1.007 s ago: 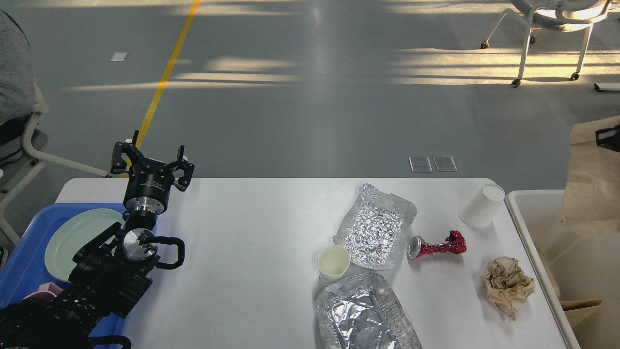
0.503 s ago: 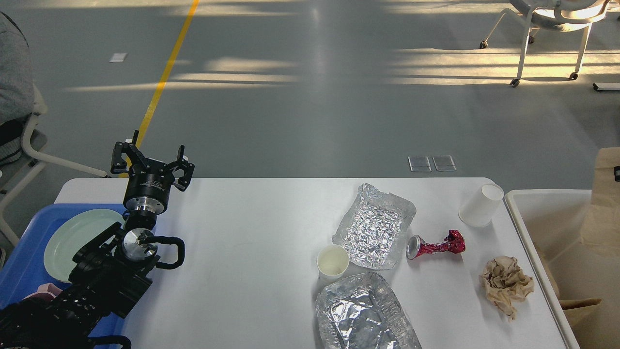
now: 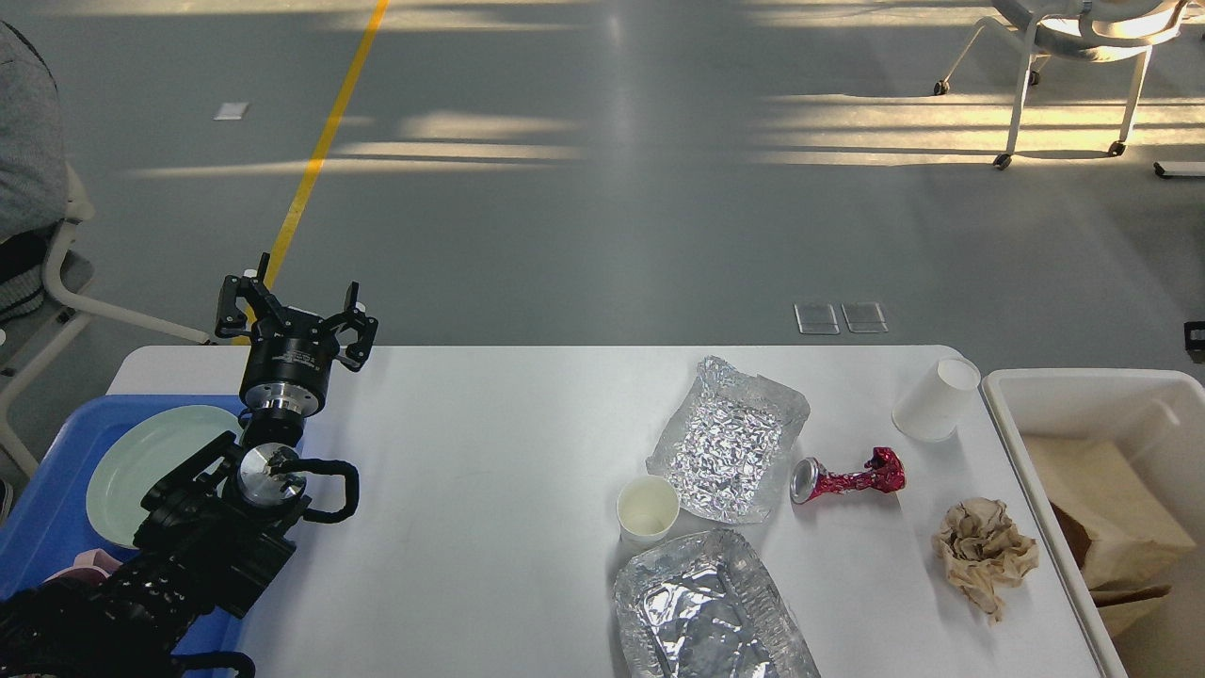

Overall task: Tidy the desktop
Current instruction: 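Raise the empty right gripper out of the white bin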

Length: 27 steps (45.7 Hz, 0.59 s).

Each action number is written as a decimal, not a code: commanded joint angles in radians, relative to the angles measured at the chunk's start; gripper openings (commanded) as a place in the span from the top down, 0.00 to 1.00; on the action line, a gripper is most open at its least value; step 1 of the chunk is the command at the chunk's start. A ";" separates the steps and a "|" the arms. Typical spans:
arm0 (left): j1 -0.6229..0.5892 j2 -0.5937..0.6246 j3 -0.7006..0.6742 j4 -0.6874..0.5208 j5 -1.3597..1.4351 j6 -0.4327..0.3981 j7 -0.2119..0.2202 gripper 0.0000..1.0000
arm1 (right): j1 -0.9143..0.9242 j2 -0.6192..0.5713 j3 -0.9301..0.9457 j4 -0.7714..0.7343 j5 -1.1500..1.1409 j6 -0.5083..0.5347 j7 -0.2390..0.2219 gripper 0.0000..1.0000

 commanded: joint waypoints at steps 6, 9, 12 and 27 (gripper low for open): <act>0.000 0.000 0.000 0.000 0.000 0.000 0.000 0.00 | 0.190 0.002 0.049 0.114 0.000 0.015 0.001 0.03; 0.000 0.000 0.000 0.000 0.000 0.000 0.000 0.00 | 0.289 0.000 0.065 0.200 0.002 0.027 0.000 0.01; 0.000 0.000 0.000 0.000 0.000 0.000 0.000 0.00 | 0.397 0.000 0.083 0.283 0.003 0.068 0.000 0.00; 0.000 0.000 0.000 0.000 0.000 0.001 0.000 0.00 | 0.821 0.045 0.137 0.499 0.259 0.395 0.000 0.00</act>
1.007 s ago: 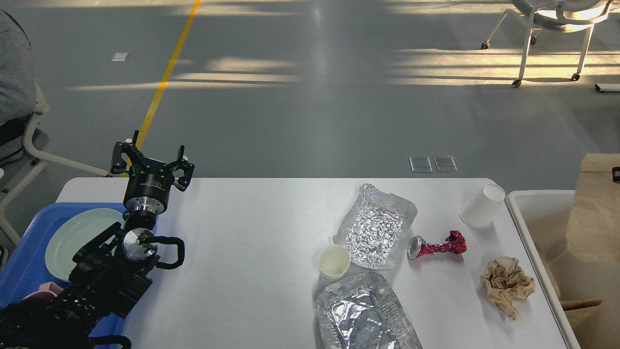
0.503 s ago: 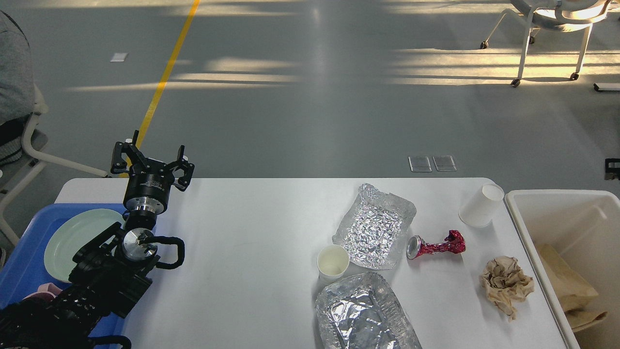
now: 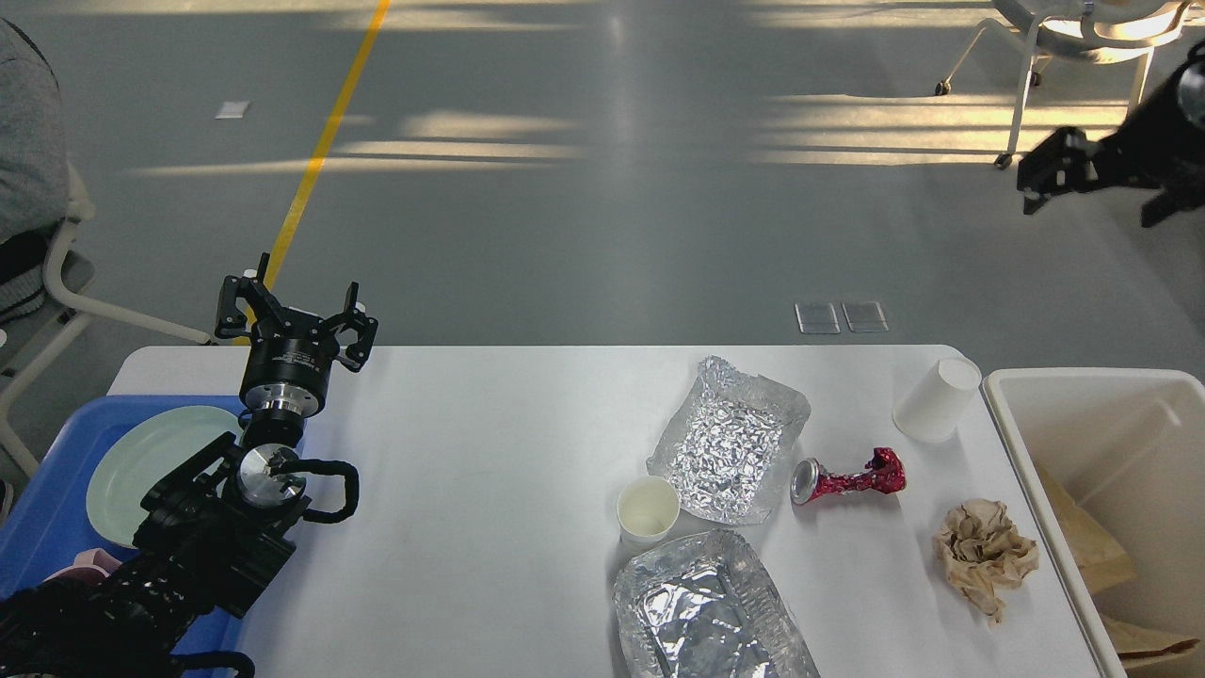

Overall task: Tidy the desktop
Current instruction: 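Raise the empty right gripper out of the white bin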

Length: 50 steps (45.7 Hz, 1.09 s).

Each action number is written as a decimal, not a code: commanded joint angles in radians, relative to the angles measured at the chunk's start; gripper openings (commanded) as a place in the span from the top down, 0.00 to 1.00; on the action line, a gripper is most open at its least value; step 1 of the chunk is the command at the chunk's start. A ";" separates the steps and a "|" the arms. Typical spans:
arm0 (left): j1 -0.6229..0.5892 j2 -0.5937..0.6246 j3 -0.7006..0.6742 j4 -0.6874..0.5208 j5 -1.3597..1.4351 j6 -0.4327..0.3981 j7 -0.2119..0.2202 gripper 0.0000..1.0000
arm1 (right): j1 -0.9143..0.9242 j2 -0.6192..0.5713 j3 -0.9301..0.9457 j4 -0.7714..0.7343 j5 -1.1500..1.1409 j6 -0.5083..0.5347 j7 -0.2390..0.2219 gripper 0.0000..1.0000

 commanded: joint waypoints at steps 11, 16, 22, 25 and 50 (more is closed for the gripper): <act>0.000 0.000 0.000 0.000 0.000 0.001 0.000 0.00 | 0.393 0.020 0.110 0.052 0.241 0.102 0.000 0.00; 0.000 0.000 0.000 0.000 0.001 0.000 0.000 0.00 | 0.477 0.015 0.165 0.048 0.241 0.102 0.000 0.00; 0.000 0.000 0.000 0.000 0.000 0.000 0.000 0.00 | 0.557 0.015 0.218 0.046 0.242 0.102 0.000 0.00; 0.000 0.000 0.000 0.000 0.000 0.000 0.000 0.00 | 0.576 0.017 0.238 0.051 0.242 0.102 0.000 0.00; 0.000 0.000 0.000 0.000 0.000 0.000 0.000 0.00 | 0.009 0.012 0.230 0.033 0.118 0.102 -0.014 0.02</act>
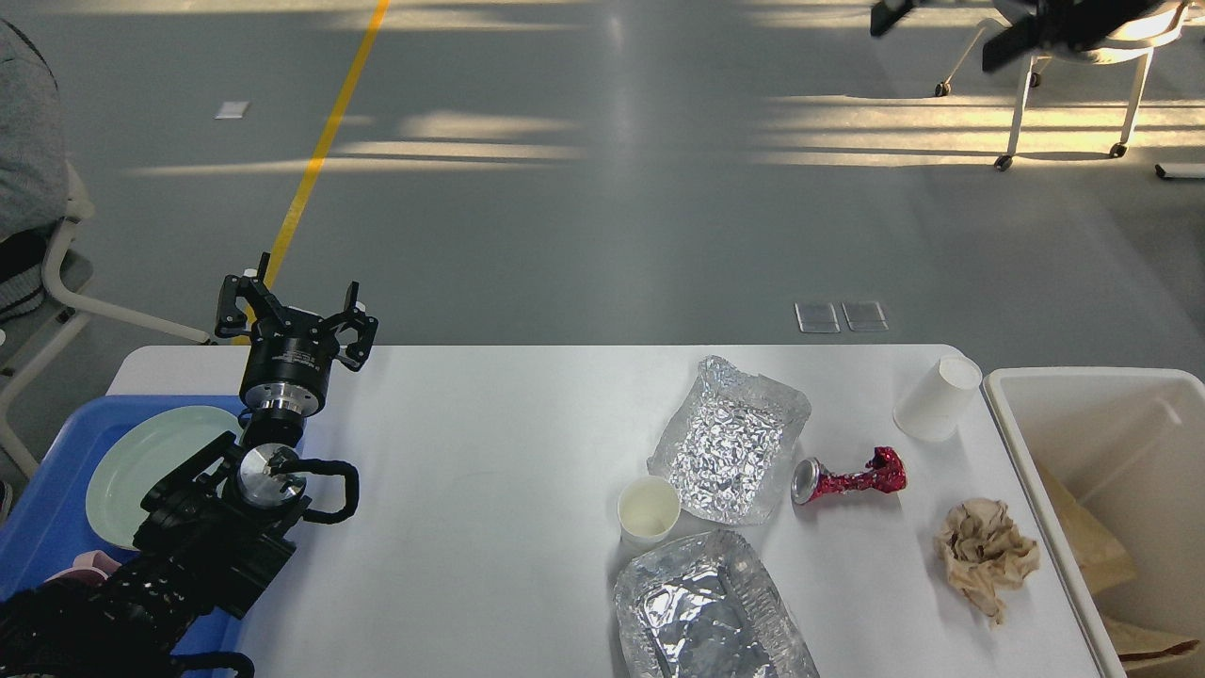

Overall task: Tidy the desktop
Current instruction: 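Raise the empty right gripper out of the white bin, then lower the right gripper onto the crumpled brown paper and grasp it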

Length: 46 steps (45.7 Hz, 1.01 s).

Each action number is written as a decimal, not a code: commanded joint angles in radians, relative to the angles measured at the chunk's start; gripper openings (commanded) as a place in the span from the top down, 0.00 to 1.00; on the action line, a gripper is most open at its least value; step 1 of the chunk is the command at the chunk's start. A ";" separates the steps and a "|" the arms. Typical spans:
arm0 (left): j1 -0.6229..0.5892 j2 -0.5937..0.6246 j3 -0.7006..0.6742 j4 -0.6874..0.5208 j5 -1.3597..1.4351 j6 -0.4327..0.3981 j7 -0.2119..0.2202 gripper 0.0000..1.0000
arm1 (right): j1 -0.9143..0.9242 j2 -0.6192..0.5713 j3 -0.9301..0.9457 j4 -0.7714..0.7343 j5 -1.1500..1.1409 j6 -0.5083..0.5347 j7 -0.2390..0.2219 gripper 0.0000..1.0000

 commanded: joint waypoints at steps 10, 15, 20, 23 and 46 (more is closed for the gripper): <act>0.000 0.000 0.000 0.000 0.000 0.000 0.000 0.00 | -0.384 -0.008 -0.008 -0.003 -0.082 0.000 0.001 0.03; 0.000 0.000 0.000 0.000 0.001 0.000 0.000 0.00 | -0.500 -0.006 -0.008 -0.005 -0.157 0.000 0.002 0.03; 0.000 0.000 0.000 0.000 0.000 0.000 0.000 0.00 | -0.614 0.000 -0.008 -0.006 -0.248 -0.073 0.001 0.03; 0.000 0.000 0.000 0.000 0.000 0.000 0.000 0.00 | -0.680 0.002 -0.008 -0.005 -0.292 -0.154 0.001 0.03; 0.000 0.000 0.000 0.000 0.001 0.000 0.000 0.00 | -0.968 0.018 -0.004 -0.025 -0.343 -0.549 0.001 0.03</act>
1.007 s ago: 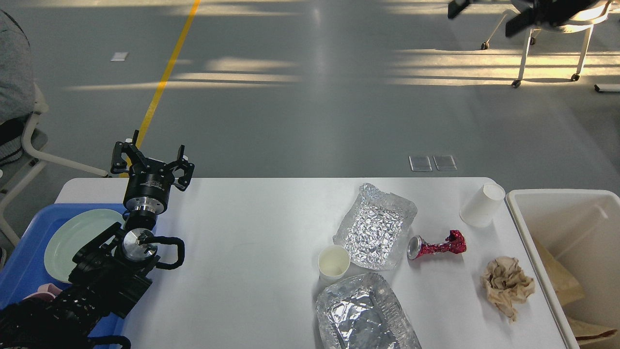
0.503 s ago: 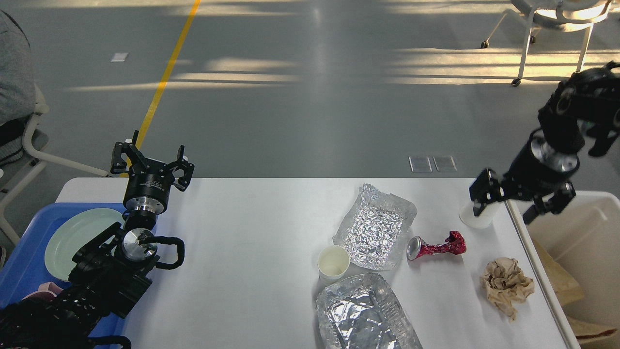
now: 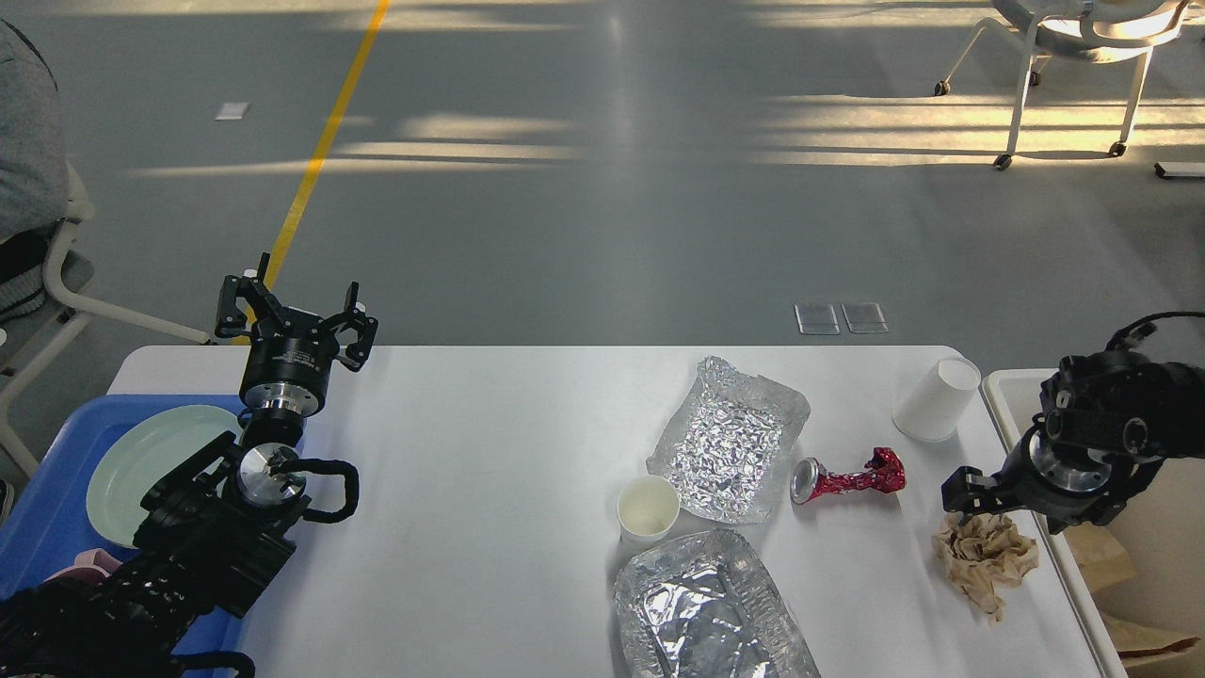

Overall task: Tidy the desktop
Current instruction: 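Lower the right gripper onto the crumpled brown paper and grasp it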

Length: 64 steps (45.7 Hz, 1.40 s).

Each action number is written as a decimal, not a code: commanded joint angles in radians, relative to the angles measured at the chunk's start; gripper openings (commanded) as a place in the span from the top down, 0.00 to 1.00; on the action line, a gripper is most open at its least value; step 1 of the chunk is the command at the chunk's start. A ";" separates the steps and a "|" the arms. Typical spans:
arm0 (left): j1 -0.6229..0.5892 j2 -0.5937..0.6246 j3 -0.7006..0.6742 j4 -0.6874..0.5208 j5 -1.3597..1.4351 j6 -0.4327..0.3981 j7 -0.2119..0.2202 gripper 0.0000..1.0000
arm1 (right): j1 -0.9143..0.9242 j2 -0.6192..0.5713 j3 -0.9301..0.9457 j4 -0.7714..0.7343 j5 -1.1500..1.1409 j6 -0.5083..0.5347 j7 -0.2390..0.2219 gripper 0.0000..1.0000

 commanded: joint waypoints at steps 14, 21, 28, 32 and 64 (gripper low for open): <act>0.000 0.000 0.000 0.000 0.001 0.000 0.000 0.00 | -0.125 0.033 0.012 -0.003 0.005 -0.243 0.000 0.05; 0.000 0.000 0.000 0.000 0.000 0.000 0.000 0.00 | -0.147 0.047 0.014 -0.002 0.005 -0.259 0.000 0.14; 0.000 0.000 0.000 0.000 0.000 0.000 0.000 0.00 | -0.147 0.055 0.017 0.006 0.011 -0.259 0.000 0.52; 0.000 0.000 0.000 0.000 0.000 0.000 0.000 0.00 | -0.147 0.053 0.017 0.009 0.013 -0.256 0.000 0.70; 0.000 0.000 0.000 0.000 0.000 0.000 0.000 0.00 | -0.104 0.009 0.043 0.009 0.019 -0.254 0.005 1.00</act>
